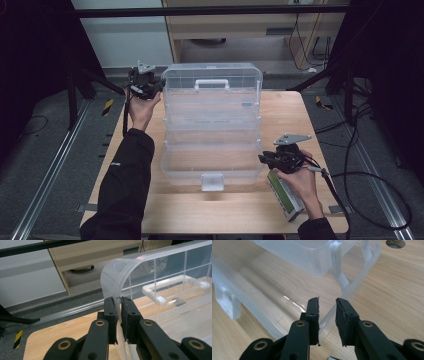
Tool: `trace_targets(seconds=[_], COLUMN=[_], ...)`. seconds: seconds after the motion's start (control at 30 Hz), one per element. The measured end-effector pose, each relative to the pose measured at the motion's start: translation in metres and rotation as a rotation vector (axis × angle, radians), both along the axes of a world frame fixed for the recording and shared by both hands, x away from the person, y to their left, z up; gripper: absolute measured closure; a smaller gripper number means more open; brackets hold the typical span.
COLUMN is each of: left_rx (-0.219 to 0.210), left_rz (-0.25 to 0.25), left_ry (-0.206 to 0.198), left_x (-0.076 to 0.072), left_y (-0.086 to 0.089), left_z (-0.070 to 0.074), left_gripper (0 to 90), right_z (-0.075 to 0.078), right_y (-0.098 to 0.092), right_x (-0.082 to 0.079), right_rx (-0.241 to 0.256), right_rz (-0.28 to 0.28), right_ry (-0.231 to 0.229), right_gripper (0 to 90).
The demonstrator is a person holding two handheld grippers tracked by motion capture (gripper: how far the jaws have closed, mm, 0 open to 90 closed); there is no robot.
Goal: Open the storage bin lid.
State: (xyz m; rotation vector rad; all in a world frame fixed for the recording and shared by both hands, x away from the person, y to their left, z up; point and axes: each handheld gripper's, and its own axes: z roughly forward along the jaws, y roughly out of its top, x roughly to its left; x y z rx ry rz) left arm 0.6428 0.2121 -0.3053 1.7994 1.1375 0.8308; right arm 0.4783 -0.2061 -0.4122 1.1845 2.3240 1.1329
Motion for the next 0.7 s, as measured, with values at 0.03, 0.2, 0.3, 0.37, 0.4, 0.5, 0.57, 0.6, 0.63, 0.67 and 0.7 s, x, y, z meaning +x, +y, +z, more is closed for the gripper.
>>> trace_targets(seconds=[0.03,0.2,0.3,0.37,0.4,0.5,0.57,0.6,0.63,0.67,0.7], left_rx=[0.004,0.004,0.017,0.019,0.016,0.004,0.006,0.006,0.01,0.012,0.008], left_rz=[0.001,0.008,0.009,0.01,0.01,-0.001,0.001,0.001,0.013,0.013,0.008], left_ry=[0.003,0.012,0.015,0.016,0.019,0.021,0.024,0.028,0.037,0.041,0.044], left_x=[0.001,0.009,0.013,0.016,0.018,0.022,0.024,0.025,0.026,0.027,0.028], left_y=[0.0,-0.001,-0.002,-0.002,-0.002,-0.002,-0.002,-0.002,-0.002,-0.002,-0.002], left_z=[0.0,-0.003,-0.004,-0.005,-0.006,-0.007,-0.008,-0.008,-0.008,-0.008,-0.008], left_gripper=[82.5,82.2,81.9,81.7,81.7,81.8,81.7,81.7,81.7,81.7,81.7], right_z=[0.0,0.0,0.0,0.0,0.0,0.0,0.0,0.0,0.0,0.0,0.0], right_y=[0.0,0.0,0.0,0.0,0.0,0.0,0.0,0.0,0.0,0.0,0.0], right_x=[0.0,0.0,0.0,0.0,0.0,0.0,0.0,0.0,0.0,0.0,0.0], right_rx=[0.0,0.001,0.001,0.001,0.001,0.001,0.001,0.001,0.001,-0.001,-0.002], right_rz=[0.001,0.001,0.001,0.0,0.0,0.001,0.004,0.004,0.004,0.005,0.005], right_ry=[0.0,0.0,0.0,-0.001,-0.001,-0.002,-0.001,-0.002,-0.002,-0.004,-0.005], right_gripper=[72.8,72.7,72.6,72.5,72.5,72.4,72.3,72.4,72.3,72.4,72.4])
